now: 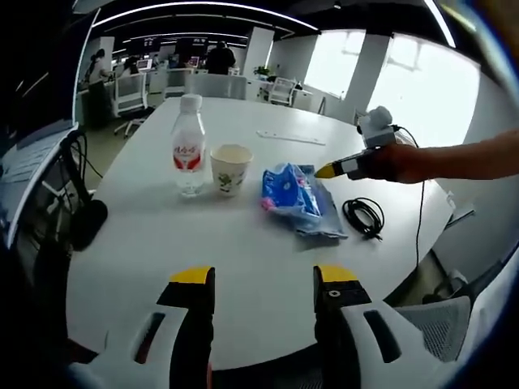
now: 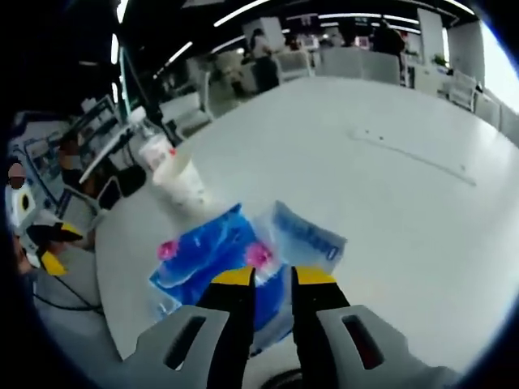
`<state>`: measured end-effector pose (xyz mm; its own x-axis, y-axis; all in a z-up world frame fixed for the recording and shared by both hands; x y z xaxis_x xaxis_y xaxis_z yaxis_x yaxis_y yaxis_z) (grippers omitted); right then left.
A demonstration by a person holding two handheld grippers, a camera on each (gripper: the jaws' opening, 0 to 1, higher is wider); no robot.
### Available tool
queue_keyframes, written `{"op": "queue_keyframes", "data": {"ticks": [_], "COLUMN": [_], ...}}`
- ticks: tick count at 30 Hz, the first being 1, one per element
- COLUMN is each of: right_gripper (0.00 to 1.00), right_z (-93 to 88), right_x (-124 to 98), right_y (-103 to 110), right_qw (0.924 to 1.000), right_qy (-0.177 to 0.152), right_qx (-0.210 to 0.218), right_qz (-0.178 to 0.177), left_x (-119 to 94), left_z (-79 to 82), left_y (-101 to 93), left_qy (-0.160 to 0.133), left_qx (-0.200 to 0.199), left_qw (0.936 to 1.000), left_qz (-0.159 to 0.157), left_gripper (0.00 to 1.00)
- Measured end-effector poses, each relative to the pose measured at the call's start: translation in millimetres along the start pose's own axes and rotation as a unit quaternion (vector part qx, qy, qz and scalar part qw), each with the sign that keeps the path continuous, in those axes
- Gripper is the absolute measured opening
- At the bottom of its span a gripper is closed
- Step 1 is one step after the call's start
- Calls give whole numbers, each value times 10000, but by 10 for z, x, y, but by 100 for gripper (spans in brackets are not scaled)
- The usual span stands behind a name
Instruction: Arrange the tabletop items into an orderly group along one side of the table until the central work area is clear of visible clutter.
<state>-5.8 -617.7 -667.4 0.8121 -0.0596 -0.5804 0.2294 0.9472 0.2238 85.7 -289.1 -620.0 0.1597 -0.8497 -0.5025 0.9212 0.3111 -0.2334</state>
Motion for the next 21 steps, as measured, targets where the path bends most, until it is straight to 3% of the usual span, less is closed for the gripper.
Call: {"op": "queue_keyframes", "data": {"ticks": [8,21], "right_gripper": [14,11], "right_z": [68,120], "right_x": [107,322], "right_y": [-21,5], "right_qw": [9973,9956], "right_qy": [317,426], "right_qx": [-629,-738], "right_qz": [217,394], "left_x": [-36,-76], "left_z": [-47,-80], "left_y": [3,9], "left_qy": [58,108], "left_qx": [-22,-76], "left_qw": [10000,9999], "left_qz": [11,62], "left_gripper": [48,48]}}
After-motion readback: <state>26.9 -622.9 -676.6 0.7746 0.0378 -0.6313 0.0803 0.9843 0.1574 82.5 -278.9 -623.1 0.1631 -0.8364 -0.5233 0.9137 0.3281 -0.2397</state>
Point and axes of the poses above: the point that each gripper's makers call its tool centre point, and the gripper's own axes: x roughly forward along the fingers, y roughly to its left, z roughly out of its top, the point moved 8 cm from there along -x, roughly backward along the fingers, and after that the axes turned 9 degrees about -y, right-handed, at the moved point
